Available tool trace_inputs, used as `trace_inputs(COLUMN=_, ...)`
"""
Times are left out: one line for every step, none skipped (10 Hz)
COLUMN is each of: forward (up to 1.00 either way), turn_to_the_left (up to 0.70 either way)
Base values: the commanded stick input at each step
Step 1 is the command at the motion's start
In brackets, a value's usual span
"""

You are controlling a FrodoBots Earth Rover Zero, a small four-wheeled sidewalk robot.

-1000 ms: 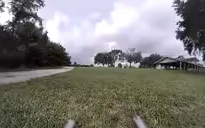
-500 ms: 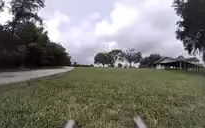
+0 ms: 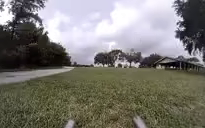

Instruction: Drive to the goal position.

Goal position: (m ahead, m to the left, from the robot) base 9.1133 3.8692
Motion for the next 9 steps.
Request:
trace_inputs(forward=0.70, turn_to_the_left=0.30)
trace_inputs(forward=0.70, turn_to_the_left=0.34)
trace_inputs(forward=0.70, turn_to_the_left=0.34)
trace_inputs(forward=0.70, turn_to_the_left=0.34)
trace_inputs(forward=0.70, turn_to_the_left=0.34)
trace_inputs(forward=0.70, turn_to_the_left=0.34)
trace_inputs(forward=0.70, turn_to_the_left=0.34)
trace_inputs(forward=0.70, turn_to_the_left=0.34)
trace_inputs(forward=0.70, turn_to_the_left=0.34)
